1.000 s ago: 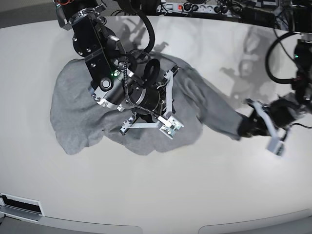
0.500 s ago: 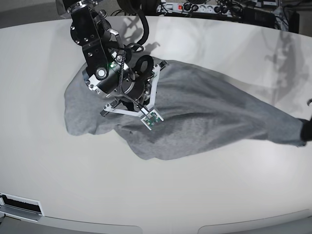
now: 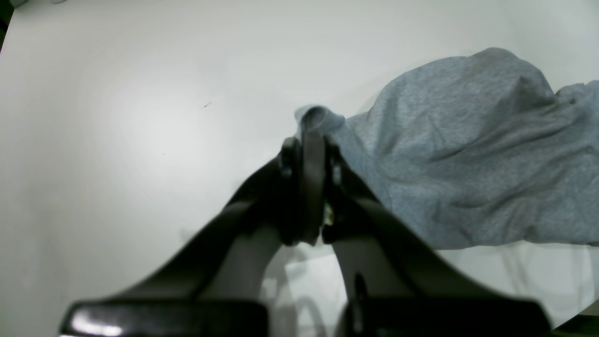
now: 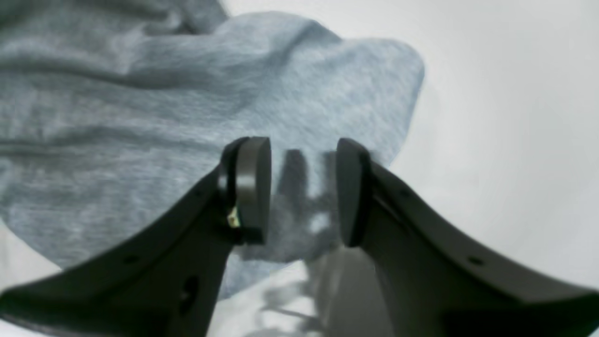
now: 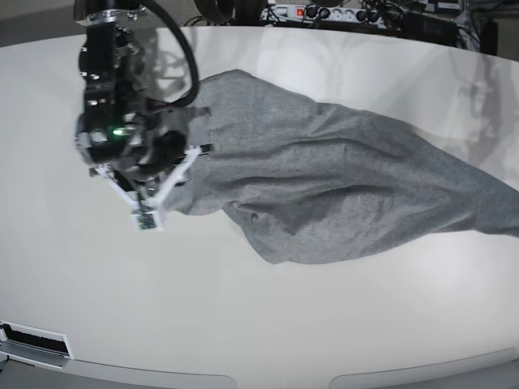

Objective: Layout the t-shirt on the table in an organized manner, then fold the t-shirt properly
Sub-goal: 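Lift the shirt with both grippers and stretch it apart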

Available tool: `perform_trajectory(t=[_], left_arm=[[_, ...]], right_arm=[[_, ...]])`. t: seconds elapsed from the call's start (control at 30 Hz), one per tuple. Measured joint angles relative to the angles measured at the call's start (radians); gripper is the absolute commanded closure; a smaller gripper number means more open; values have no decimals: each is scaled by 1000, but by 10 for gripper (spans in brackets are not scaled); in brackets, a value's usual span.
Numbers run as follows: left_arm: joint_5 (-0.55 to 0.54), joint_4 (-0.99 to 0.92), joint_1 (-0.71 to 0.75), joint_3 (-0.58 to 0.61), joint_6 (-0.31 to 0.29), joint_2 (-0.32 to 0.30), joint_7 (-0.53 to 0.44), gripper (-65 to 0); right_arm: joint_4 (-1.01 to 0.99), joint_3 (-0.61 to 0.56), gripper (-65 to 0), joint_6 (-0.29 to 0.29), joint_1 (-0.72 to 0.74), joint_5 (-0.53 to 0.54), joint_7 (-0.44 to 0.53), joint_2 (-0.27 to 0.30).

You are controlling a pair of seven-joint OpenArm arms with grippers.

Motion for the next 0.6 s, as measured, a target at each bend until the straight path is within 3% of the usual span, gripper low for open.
perform_trajectory(t=[0.13,0.27,0.37,0.5,0.6], left_arm=[[0,0,0,0,7,2,0,0],[-16,0,0,0,7,2,0,0],[-15,0,0,0,7,5,1,0],[-19,0,0,0,7,14,0,0],[-19,0,0,0,7,14,0,0]], right_arm=[[-5,219,-359,80,-43,232,-9,0],[-111,335,-364,135,-46,394,2,0],[-261,353,-364,161,-46,407,56,2],[-418,355,-364,246,-39,428,146,24],[-455,355,-330,254,-31,434,196,25]])
